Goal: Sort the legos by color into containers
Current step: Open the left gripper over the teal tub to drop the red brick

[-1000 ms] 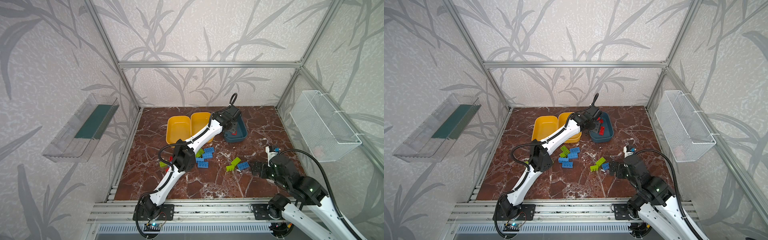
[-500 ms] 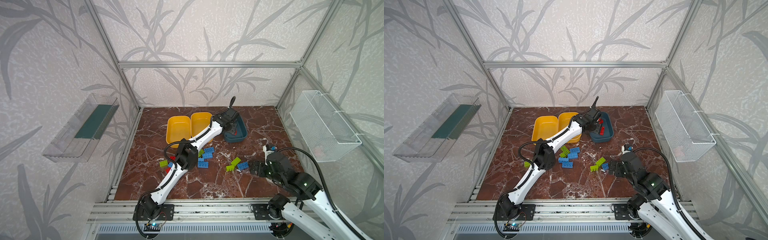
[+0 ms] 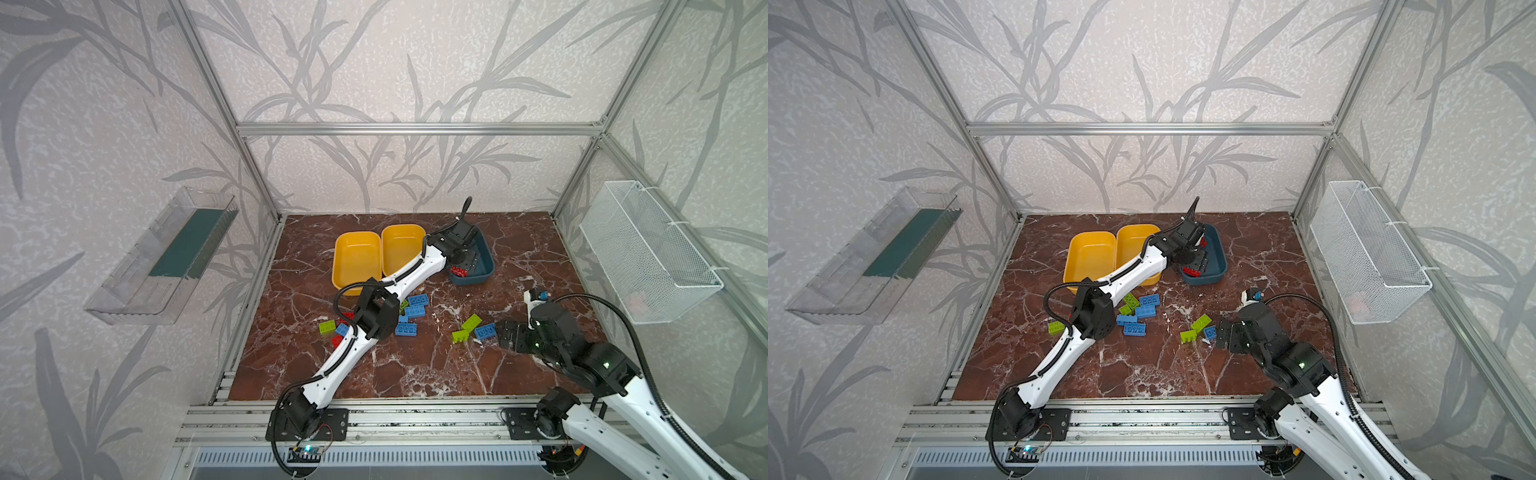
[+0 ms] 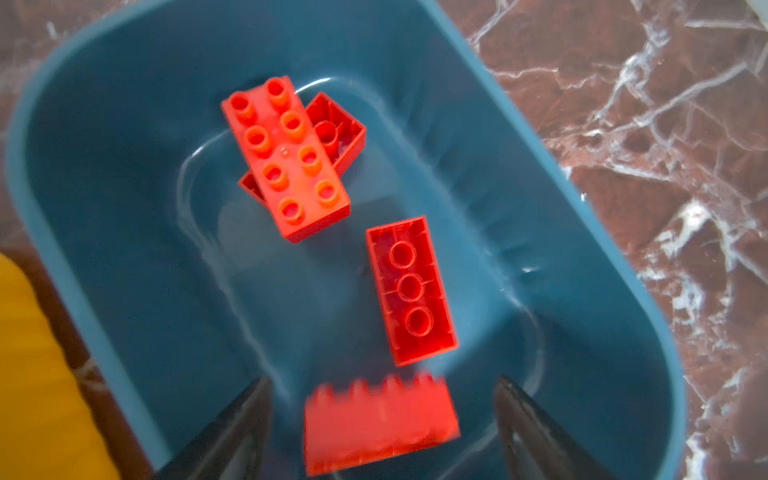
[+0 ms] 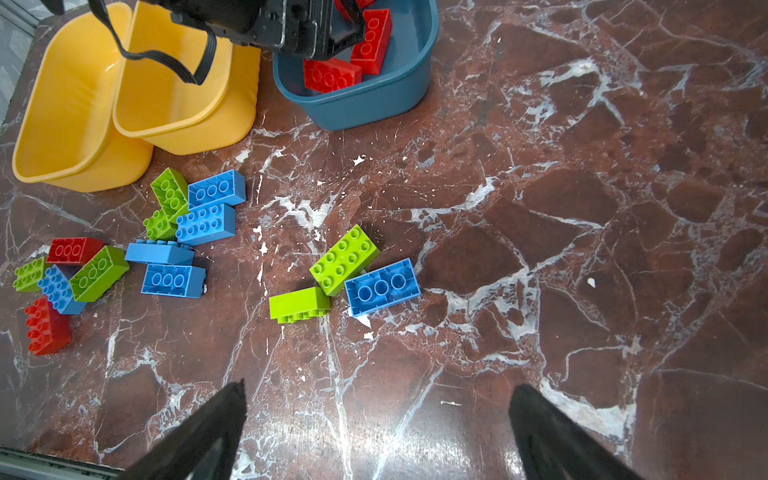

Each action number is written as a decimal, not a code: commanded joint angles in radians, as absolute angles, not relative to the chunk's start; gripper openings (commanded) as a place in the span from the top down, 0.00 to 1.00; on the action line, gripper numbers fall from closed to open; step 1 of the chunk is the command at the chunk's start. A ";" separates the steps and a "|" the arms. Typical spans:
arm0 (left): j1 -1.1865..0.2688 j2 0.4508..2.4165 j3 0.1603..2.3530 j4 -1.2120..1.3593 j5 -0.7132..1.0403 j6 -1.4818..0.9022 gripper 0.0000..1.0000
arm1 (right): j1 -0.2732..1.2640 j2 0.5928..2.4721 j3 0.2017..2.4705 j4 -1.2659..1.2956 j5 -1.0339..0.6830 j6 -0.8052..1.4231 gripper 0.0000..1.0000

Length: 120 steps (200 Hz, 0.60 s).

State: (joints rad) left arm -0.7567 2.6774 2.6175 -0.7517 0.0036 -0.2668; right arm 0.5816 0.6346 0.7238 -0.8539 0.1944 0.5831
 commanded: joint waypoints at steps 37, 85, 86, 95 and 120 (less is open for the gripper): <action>-0.752 2.514 2.540 -0.756 0.067 -0.263 0.05 | 0.579 0.639 0.743 -0.841 0.195 0.580 0.01; -0.750 2.145 1.997 -0.619 -0.054 -0.354 0.03 | 0.582 0.636 0.723 -0.824 0.157 0.575 0.01; -0.751 2.135 1.983 -0.616 -0.056 -0.356 0.03 | 0.582 0.637 0.722 -0.824 0.156 0.575 0.01; -0.750 2.054 1.863 -0.584 -0.082 -0.388 0.03 | 0.586 0.642 0.718 -0.821 0.149 0.575 0.01; -0.751 1.834 1.508 -0.510 -0.158 -0.490 0.03 | 0.599 0.651 0.700 -0.789 0.110 0.582 0.01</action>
State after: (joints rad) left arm -0.7563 1.9797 1.7554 -0.5835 -0.0559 -0.3786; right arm 0.5846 0.6430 0.7216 -0.8280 0.1532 0.5797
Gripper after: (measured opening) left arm 0.966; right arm 0.990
